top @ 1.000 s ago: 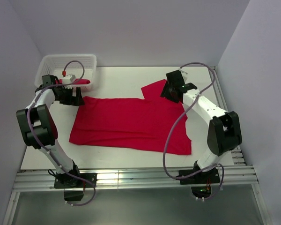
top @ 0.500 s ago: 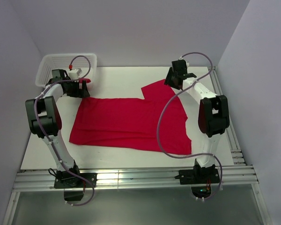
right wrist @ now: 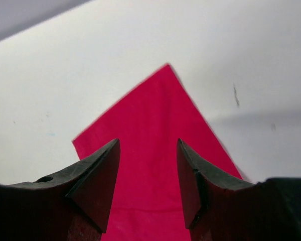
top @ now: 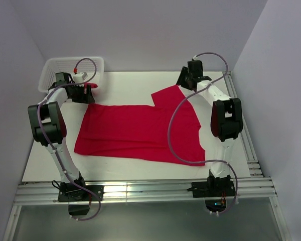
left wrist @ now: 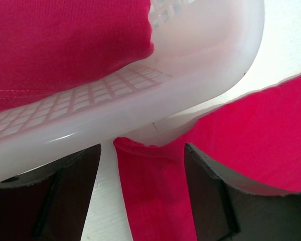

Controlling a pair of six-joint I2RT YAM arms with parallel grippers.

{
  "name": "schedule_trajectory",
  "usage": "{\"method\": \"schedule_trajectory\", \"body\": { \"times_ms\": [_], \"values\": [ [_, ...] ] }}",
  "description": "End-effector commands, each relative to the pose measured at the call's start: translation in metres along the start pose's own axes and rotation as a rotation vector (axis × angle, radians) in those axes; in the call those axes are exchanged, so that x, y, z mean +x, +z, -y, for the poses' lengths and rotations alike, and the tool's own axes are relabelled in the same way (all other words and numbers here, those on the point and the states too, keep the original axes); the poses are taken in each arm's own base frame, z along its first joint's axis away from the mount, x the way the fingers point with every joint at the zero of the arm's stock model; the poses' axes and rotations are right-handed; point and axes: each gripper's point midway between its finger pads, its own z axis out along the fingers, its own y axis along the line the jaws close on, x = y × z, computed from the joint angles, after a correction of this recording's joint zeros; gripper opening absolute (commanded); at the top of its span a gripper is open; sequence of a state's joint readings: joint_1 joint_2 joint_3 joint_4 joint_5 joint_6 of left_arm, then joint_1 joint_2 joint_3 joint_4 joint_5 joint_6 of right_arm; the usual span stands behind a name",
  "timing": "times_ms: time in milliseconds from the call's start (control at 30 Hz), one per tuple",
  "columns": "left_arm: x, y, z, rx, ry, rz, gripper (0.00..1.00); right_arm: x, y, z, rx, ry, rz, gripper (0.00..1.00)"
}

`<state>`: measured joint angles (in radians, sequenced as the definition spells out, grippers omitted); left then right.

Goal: Roll the t-shirts
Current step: Fold the tshirt

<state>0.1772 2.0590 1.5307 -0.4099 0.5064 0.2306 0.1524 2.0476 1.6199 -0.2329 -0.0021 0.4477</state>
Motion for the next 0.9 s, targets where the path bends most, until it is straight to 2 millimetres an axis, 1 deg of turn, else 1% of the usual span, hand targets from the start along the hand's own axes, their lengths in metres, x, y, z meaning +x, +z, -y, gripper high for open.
{"method": "schedule_trajectory", "body": {
  "times_ms": [0,33,67,100,133,167,200,233,267,300,333,367,400,433,467,500,533,567,600,633,667,733,867],
  "values": [
    [-0.018,0.024,-0.003,-0.015,0.102,0.059,0.72,-0.039,0.008,-0.018,-0.069,-0.012,0.074,0.56],
    [-0.018,0.021,0.0,-0.012,0.099,0.061,0.71,-0.032,0.022,-0.012,-0.057,-0.004,0.043,0.57],
    [-0.019,0.018,0.001,-0.015,0.097,0.066,0.7,-0.04,0.022,-0.018,-0.073,0.002,0.036,0.57],
    [-0.019,0.015,0.002,-0.019,0.096,0.075,0.7,-0.041,0.027,-0.015,-0.075,0.014,0.025,0.57],
    [-0.022,0.007,0.006,-0.028,0.108,0.105,0.71,-0.035,0.038,-0.012,-0.084,0.021,0.0,0.58],
    [-0.024,0.001,0.008,-0.036,0.117,0.123,0.72,-0.041,0.04,-0.014,-0.089,0.026,0.0,0.58],
    [-0.026,-0.004,0.011,-0.038,0.13,0.14,0.74,-0.042,0.044,-0.012,-0.083,0.027,-0.003,0.58],
    [-0.027,-0.015,0.016,-0.047,0.144,0.16,0.74,-0.034,0.055,-0.007,-0.078,0.014,-0.024,0.58],
    [-0.029,-0.019,0.018,-0.049,0.154,0.172,0.75,-0.04,0.056,-0.009,-0.08,0.01,-0.018,0.58],
    [-0.031,-0.024,0.021,-0.043,0.161,0.178,0.76,-0.039,0.06,-0.008,-0.084,0.007,-0.024,0.58],
    [-0.035,-0.033,0.025,-0.047,0.173,0.191,0.76,-0.031,0.069,-0.003,-0.083,0.01,-0.046,0.58],
    [-0.035,-0.038,0.028,-0.045,0.176,0.191,0.76,-0.037,0.069,-0.008,-0.109,0.014,-0.048,0.58],
    [-0.038,-0.043,0.03,-0.046,0.188,0.202,0.76,-0.037,0.071,-0.008,-0.123,0.02,-0.061,0.58],
    [-0.04,-0.053,0.034,-0.055,0.199,0.218,0.77,-0.034,0.078,-0.002,-0.106,0.026,-0.071,0.58],
    [-0.043,-0.058,0.036,-0.059,0.209,0.231,0.77,-0.041,0.076,-0.003,-0.094,0.032,-0.068,0.58],
    [-0.044,-0.063,0.038,-0.061,0.216,0.235,0.78,-0.041,0.078,-0.002,-0.084,0.042,-0.072,0.58],
    [-0.047,-0.069,0.042,-0.056,0.22,0.243,0.78,-0.035,0.082,-0.001,-0.086,0.046,-0.092,0.58],
    [-0.048,-0.073,0.044,-0.054,0.223,0.245,0.78,-0.035,0.081,-0.003,-0.091,0.047,-0.098,0.58],
    [-0.045,-0.075,0.046,-0.052,0.216,0.231,0.78,-0.032,0.084,-0.002,-0.078,0.057,-0.106,0.58],
    [-0.047,-0.08,0.048,-0.055,0.219,0.235,0.78,-0.026,0.088,0.003,-0.051,0.08,-0.12,0.58],
    [-0.046,-0.082,0.051,-0.05,0.221,0.234,0.78,-0.023,0.088,0.002,-0.039,0.085,-0.133,0.58],
    [-0.043,-0.09,0.053,-0.058,0.23,0.238,0.79,-0.019,0.09,0.009,0.012,0.123,-0.132,0.57],
    [-0.041,-0.102,0.057,-0.08,0.247,0.25,0.79,-0.007,0.095,0.014,0.042,0.188,-0.149,0.54]
  ]
}}
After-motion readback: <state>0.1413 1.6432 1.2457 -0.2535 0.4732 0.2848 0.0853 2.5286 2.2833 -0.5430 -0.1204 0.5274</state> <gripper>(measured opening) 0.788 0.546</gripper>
